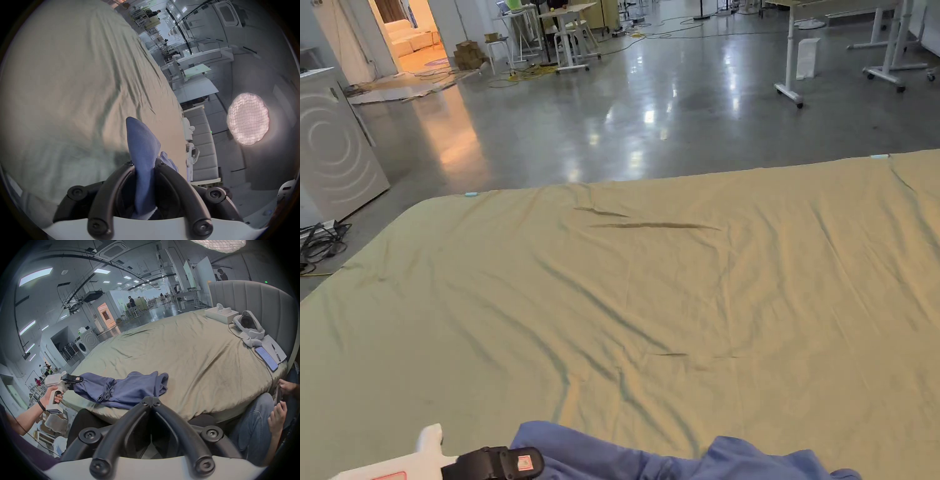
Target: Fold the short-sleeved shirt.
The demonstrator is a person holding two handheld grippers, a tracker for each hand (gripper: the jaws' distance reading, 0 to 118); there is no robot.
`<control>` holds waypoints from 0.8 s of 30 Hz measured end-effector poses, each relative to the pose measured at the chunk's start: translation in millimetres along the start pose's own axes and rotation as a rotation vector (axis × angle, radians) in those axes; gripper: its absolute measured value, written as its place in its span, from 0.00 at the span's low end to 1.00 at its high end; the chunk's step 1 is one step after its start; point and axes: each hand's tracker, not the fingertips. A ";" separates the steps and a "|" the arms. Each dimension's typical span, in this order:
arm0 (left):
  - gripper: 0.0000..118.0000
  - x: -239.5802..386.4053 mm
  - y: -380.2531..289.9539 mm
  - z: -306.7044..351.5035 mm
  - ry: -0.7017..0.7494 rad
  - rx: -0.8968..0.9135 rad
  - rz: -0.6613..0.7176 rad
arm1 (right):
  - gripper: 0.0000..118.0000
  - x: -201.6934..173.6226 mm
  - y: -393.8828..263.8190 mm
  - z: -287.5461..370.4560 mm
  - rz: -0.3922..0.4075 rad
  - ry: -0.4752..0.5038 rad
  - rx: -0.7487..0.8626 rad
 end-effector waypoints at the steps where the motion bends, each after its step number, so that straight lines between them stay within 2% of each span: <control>1: 0.15 6.2 0.1 2.8 -0.005 0.007 -0.008 | 0.00 0.5 -0.6 -1.4 0.000 0.006 0.002; 4: 0.15 37.4 -13.6 -13.8 -0.050 -0.007 -0.062 | 0.00 1.0 -1.9 -3.1 0.007 0.016 0.004; 9: 0.15 82.8 -54.4 -105.9 -0.126 -0.117 -0.093 | 0.00 -12.7 2.0 7.0 0.022 0.006 0.022; 14: 0.15 110.4 -107.0 -197.3 -0.065 -0.262 -0.140 | 0.00 -3.3 -6.9 25.4 0.002 -0.090 0.042; 18: 0.15 120.3 -129.0 -224.5 -0.061 -0.292 -0.133 | 0.00 11.5 -16.4 37.1 -0.047 -0.117 0.049; 20: 0.16 128.6 -129.6 -226.8 -0.020 -0.292 -0.173 | 0.00 19.3 -20.0 37.4 -0.072 -0.127 0.040; 22: 0.28 137.1 -127.2 -220.1 -0.006 -0.288 -0.241 | 0.00 23.3 -19.7 35.9 -0.077 -0.132 0.033; 24: 0.57 146.6 -121.3 -206.1 -0.070 -0.256 -0.275 | 0.00 26.4 -18.6 32.9 -0.072 -0.128 0.021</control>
